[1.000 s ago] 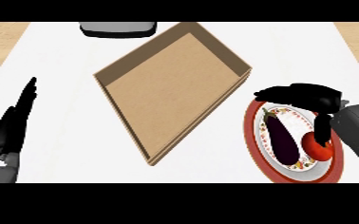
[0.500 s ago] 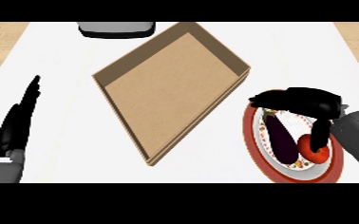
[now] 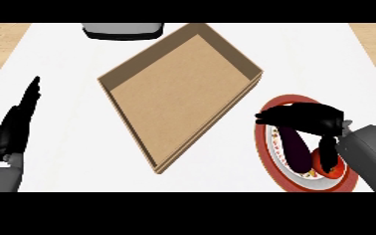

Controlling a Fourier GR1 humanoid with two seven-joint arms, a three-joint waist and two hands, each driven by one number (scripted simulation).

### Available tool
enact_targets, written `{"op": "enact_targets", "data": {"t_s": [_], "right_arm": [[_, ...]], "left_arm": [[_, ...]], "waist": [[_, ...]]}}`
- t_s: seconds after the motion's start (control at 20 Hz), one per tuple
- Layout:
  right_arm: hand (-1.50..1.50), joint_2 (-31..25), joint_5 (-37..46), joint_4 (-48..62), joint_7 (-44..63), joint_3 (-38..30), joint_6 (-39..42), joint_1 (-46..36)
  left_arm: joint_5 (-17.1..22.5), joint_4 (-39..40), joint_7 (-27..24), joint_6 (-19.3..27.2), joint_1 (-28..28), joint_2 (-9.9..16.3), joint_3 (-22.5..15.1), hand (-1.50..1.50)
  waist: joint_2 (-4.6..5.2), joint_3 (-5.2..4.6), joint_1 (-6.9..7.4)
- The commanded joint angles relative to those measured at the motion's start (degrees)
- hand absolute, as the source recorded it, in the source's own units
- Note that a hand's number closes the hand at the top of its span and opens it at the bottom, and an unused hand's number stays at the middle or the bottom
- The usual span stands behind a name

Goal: Pick the eggplant from the plate and place it in the cardboard box

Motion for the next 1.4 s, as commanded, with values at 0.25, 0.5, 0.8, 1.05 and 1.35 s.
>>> {"op": "enact_targets", "data": {"t_s": [0.25,0.5,0.8,1.05,1.35], "right_arm": [[1.5,6.77,5.2,5.49,-3.81,-4.17,-11.65,2.35],[1.5,8.35,8.13,4.89,-3.8,-7.59,-16.42,3.32],[1.5,10.57,6.81,1.61,18.98,-17.39,-19.65,5.33],[1.5,11.44,10.17,-4.1,36.29,-23.47,-27.41,7.56],[1.5,11.39,10.8,-26.91,46.14,-25.42,-25.72,9.38]], "left_arm": [[-1.89,1.96,-0.32,-0.21,-1.99,-2.14,0.79,0.0],[-1.92,1.63,-4.1,-1.42,1.7,-2.19,2.27,0.0],[-1.98,0.58,-0.73,-0.39,1.83,-2.03,2.8,0.0],[-2.89,-1.82,-0.43,0.77,3.43,-2.63,2.28,0.0],[-2.6,0.47,-3.37,-0.95,3.08,-1.74,3.33,0.0]], "waist": [[0.48,0.53,-0.06],[0.37,0.51,-0.02],[-0.37,0.39,-2.15],[-0.69,0.4,-2.43],[-0.27,0.38,-2.02]]}}
